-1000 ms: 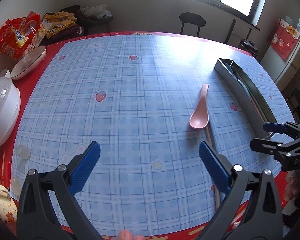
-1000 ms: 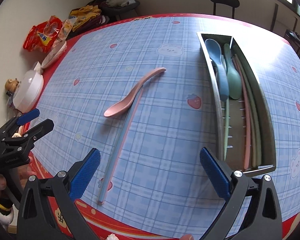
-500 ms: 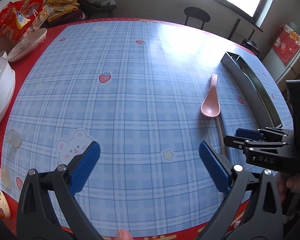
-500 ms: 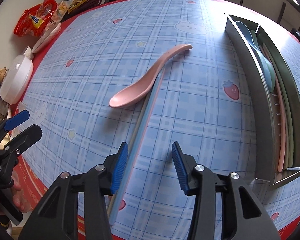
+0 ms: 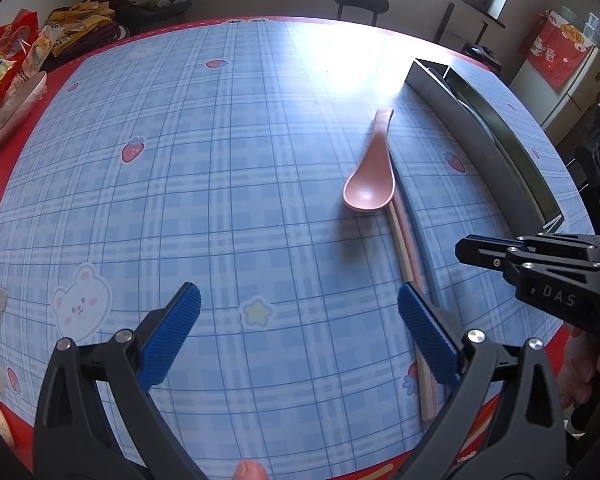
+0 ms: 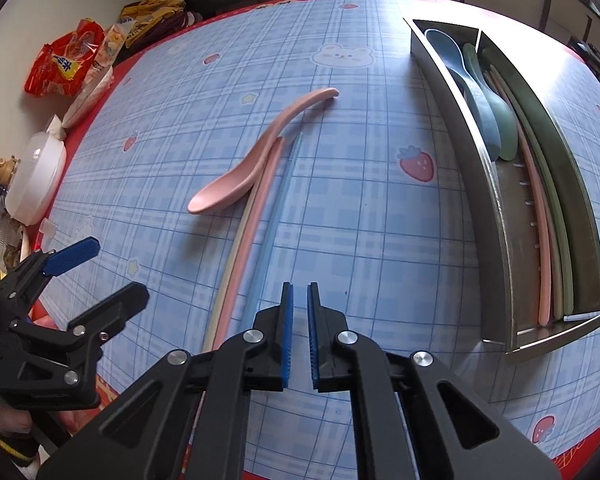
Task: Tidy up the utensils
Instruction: 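Move both tools back over the remaining chopsticks and pink spoon, then grasp a beige chopstick with the left tool while the right tool grasps a blue chopstick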
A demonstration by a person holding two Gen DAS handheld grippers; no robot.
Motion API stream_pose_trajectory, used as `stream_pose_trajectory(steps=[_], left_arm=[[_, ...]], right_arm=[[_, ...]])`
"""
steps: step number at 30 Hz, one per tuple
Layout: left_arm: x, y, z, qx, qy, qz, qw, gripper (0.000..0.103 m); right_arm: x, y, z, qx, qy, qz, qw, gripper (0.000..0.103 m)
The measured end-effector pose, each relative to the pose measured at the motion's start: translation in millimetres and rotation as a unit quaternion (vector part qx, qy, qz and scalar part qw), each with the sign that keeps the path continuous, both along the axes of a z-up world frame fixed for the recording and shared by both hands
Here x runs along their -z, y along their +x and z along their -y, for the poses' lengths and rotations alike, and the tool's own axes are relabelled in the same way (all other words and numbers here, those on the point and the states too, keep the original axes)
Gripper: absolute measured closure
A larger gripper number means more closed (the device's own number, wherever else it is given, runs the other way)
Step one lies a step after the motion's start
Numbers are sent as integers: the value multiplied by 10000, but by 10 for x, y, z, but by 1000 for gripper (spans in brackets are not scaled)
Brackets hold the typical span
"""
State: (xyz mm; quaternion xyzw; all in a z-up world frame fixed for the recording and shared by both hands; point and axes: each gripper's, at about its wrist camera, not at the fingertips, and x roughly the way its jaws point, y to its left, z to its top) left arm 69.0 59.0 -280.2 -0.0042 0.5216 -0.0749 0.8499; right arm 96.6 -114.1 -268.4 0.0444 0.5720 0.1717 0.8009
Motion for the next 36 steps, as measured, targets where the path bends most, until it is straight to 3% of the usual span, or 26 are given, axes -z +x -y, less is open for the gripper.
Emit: stream_pose_trajectory(steps=[2,6,9,12,19,24,36], left_arm=[[1,25,-14,-68,3,-10,10000,6],[12,59,-56,-117,33,-51,9999,5],[17,60,-75,-139,87,-46,9999,5],[30,65,-84,-190,19,-69,9998,5],[62,36,135,170,36,-70,9998,5],[120,50,320,417,131,-94,9990,5],[292,179,439,526,335,-232,9978,5]], right_arm=[[16,-1,-66,-153,3,2,9999,87],[73,-19,-190,-344,-141,15,9993,86],[69,-32,-267,-515,-318,131,9981,77],[70,-37,-307,-620,-361,174,9973,76],[58,-62,-222,-519,-654,254,9962,78],[78,-64,-6,-233,-384,126,9989,87],[99,-150,245,-14,-7,9,10000,91]])
